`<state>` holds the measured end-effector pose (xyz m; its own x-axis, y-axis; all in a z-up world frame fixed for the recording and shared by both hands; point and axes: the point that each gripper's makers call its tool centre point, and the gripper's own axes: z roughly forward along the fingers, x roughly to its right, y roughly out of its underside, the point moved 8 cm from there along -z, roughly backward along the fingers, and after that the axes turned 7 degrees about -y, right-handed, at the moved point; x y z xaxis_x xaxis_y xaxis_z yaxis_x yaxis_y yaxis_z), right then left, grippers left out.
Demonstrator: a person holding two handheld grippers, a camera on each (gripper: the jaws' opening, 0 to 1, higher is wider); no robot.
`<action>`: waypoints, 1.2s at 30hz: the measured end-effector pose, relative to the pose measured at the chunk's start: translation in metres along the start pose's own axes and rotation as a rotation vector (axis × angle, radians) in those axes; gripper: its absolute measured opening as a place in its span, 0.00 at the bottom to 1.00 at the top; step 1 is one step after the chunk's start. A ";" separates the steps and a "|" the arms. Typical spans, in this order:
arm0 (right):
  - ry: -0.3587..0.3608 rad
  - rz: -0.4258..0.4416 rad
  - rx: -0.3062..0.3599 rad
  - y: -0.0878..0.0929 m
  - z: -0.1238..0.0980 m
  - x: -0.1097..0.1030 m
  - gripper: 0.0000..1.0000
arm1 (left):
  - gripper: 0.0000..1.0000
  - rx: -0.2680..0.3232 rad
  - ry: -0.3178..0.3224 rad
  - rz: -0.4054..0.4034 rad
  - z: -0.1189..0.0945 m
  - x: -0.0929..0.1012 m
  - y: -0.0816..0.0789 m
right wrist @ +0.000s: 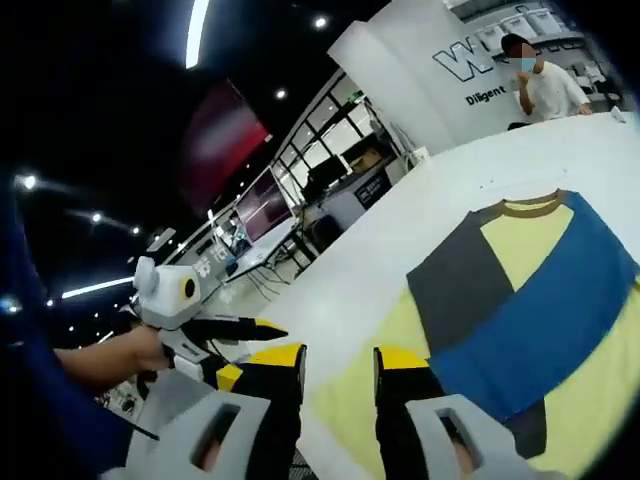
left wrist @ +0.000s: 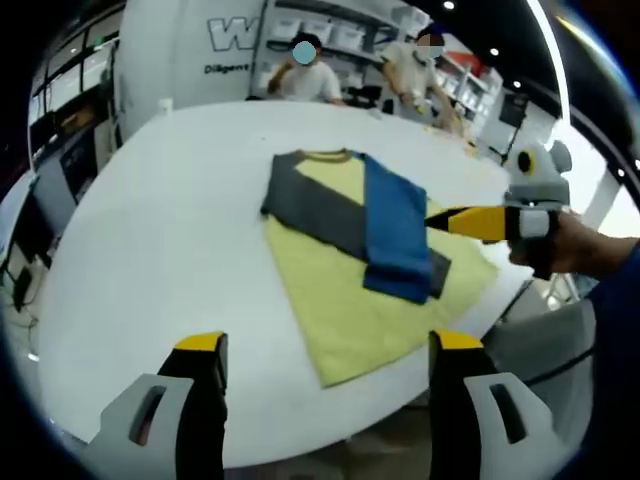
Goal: Fold the garment on the visible template until the final outline fits inside the template.
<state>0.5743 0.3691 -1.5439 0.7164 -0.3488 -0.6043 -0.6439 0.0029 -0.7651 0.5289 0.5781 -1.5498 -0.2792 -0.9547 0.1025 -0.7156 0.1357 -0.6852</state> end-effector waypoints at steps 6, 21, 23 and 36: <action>0.047 -0.024 0.011 0.007 -0.022 0.006 0.24 | 0.80 -0.005 0.007 0.003 0.001 0.004 0.001; 0.277 0.084 0.200 0.011 -0.102 0.050 0.22 | 0.63 -0.035 0.105 0.006 0.020 0.009 0.008; 0.319 0.111 0.239 0.013 -0.116 0.052 0.22 | 0.65 -0.045 0.111 0.012 0.023 0.010 0.009; 0.579 0.252 0.399 0.045 -0.200 0.079 0.21 | 0.62 -0.120 0.108 -0.029 0.034 0.008 0.019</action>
<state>0.5478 0.1540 -1.5815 0.2331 -0.7302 -0.6422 -0.5442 0.4494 -0.7084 0.5348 0.5646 -1.5863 -0.3201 -0.9256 0.2020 -0.7936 0.1455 -0.5908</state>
